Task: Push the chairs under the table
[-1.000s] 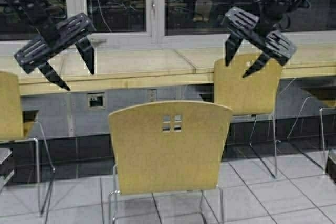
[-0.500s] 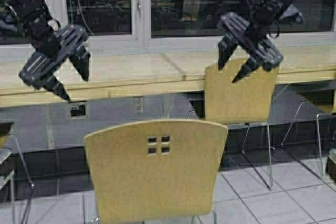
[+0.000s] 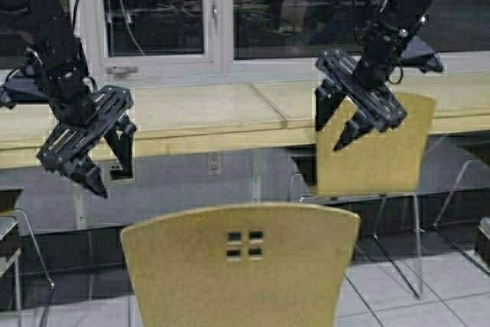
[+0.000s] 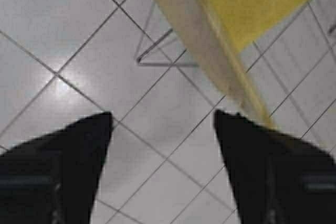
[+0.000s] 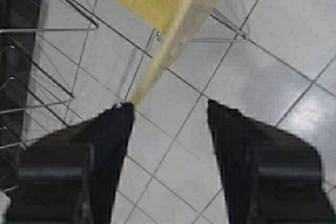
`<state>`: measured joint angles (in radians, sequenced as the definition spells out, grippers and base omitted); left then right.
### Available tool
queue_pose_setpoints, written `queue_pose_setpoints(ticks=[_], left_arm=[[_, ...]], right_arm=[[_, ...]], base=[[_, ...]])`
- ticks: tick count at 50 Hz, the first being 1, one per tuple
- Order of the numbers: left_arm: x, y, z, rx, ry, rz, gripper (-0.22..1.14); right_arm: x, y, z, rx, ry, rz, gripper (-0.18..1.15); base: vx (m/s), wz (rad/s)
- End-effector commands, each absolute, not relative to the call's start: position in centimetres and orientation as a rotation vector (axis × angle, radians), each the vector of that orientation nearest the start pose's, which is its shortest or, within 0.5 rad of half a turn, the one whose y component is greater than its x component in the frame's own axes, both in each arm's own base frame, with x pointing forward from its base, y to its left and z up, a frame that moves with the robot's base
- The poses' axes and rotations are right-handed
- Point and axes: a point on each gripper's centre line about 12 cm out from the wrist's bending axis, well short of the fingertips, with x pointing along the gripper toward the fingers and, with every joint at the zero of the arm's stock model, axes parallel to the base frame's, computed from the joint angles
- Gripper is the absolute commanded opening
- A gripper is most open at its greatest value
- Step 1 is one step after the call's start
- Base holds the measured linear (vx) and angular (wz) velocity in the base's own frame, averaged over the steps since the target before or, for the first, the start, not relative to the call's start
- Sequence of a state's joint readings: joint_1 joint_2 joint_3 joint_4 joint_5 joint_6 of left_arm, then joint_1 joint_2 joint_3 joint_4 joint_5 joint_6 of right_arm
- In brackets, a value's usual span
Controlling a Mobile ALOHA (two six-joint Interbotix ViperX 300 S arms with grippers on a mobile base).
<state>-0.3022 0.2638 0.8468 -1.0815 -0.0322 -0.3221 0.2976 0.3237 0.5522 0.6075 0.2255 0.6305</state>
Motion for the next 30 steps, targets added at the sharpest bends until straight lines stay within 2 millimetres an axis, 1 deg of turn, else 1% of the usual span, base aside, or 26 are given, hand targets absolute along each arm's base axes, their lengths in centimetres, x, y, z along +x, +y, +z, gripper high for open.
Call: queue_pose_setpoints(ticks=[1, 4, 10, 19, 23, 26, 30], left_arm=[[30.8, -10.2, 2.6, -1.109, 1.048, 0.555, 0.93], [30.6, -10.7, 2.4, -1.121, 1.054, 0.561, 0.93], [30.9, -11.8, 2.0, -1.131, 1.068, 0.556, 0.93], [30.7, -13.6, 1.8, -1.131, 1.107, 0.531, 0.93], [29.9, -14.4, 1.7, -1.139, 1.125, 0.532, 0.93], [28.9, -15.0, 1.4, -1.149, 1.142, 0.551, 0.93], [27.1, -14.8, 0.6, -1.157, 1.160, 0.608, 0.93]], right_arm=[[37.5, 13.2, 5.4, 1.021, 1.154, -0.343, 0.83], [36.7, 13.4, 4.6, 1.027, 1.179, -0.365, 0.83], [35.5, 13.1, 3.0, 1.041, 1.209, -0.418, 0.83], [34.8, 13.2, 2.6, 1.032, 1.236, -0.427, 0.83], [34.6, 13.1, 2.5, 1.030, 1.241, -0.431, 0.83], [34.1, 13.1, 2.3, 1.023, 1.256, -0.438, 0.83], [33.0, 13.3, 1.8, 1.005, 1.283, -0.443, 0.83]], base=[[0.21, 0.12], [0.20, 0.11], [0.19, 0.08], [0.18, -0.02], [0.16, -0.09], [0.15, -0.08], [0.14, -0.04]])
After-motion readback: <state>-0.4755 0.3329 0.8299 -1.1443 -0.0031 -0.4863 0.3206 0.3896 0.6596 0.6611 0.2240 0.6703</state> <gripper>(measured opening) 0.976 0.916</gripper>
